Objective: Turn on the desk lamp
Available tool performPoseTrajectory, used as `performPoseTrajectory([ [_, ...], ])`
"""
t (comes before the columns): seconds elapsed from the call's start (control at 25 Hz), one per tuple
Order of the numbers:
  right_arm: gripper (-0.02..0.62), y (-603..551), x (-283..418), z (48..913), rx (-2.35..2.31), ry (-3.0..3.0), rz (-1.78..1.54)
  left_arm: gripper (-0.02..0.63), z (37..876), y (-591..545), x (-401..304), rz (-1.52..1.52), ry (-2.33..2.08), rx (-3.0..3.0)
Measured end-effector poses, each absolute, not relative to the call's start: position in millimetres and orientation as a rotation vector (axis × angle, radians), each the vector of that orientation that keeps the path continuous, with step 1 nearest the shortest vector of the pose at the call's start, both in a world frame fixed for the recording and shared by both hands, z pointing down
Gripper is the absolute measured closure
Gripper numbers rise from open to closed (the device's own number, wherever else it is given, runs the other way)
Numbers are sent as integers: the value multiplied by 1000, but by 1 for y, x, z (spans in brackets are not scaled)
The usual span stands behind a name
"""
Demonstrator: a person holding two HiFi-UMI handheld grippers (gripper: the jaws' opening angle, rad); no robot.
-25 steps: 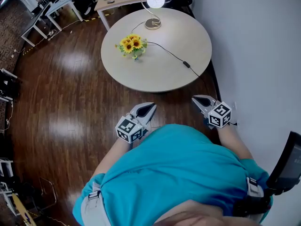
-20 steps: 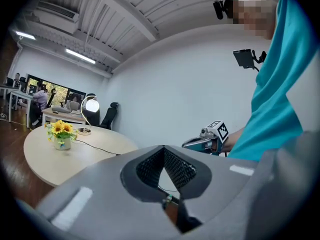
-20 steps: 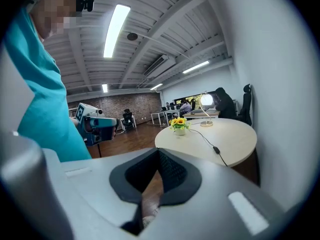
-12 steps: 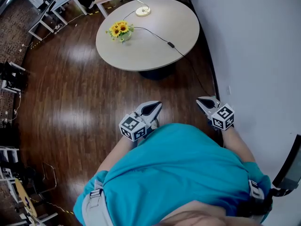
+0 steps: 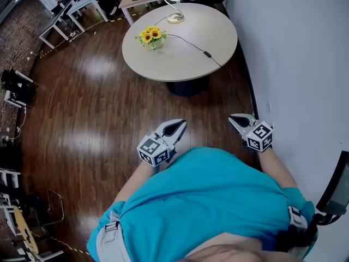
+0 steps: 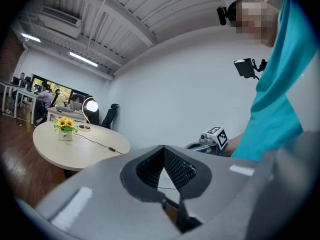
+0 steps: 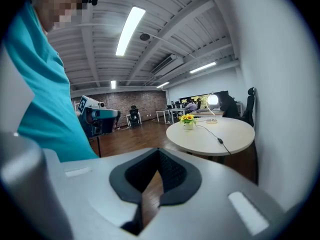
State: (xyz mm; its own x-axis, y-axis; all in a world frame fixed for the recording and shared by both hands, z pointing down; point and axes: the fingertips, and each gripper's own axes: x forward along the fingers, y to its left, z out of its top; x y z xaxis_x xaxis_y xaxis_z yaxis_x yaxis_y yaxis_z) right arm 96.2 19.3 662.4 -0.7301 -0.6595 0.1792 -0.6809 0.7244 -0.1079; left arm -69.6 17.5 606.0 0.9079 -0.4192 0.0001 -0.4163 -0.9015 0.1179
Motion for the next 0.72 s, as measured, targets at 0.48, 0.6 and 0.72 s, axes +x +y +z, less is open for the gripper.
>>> performPoseTrajectory([
  [0.48, 594, -7, -112, 675, 939, -2754, 342, 581, 610, 2, -284, -107, -790, 2892],
  [0.6, 594, 4, -123, 646, 911, -2761, 301, 581, 597, 14, -290, -141, -795, 2870],
  [0.72, 594, 9, -98, 626, 882, -2778, 298, 581, 583, 20, -262, -174, -807, 2851],
])
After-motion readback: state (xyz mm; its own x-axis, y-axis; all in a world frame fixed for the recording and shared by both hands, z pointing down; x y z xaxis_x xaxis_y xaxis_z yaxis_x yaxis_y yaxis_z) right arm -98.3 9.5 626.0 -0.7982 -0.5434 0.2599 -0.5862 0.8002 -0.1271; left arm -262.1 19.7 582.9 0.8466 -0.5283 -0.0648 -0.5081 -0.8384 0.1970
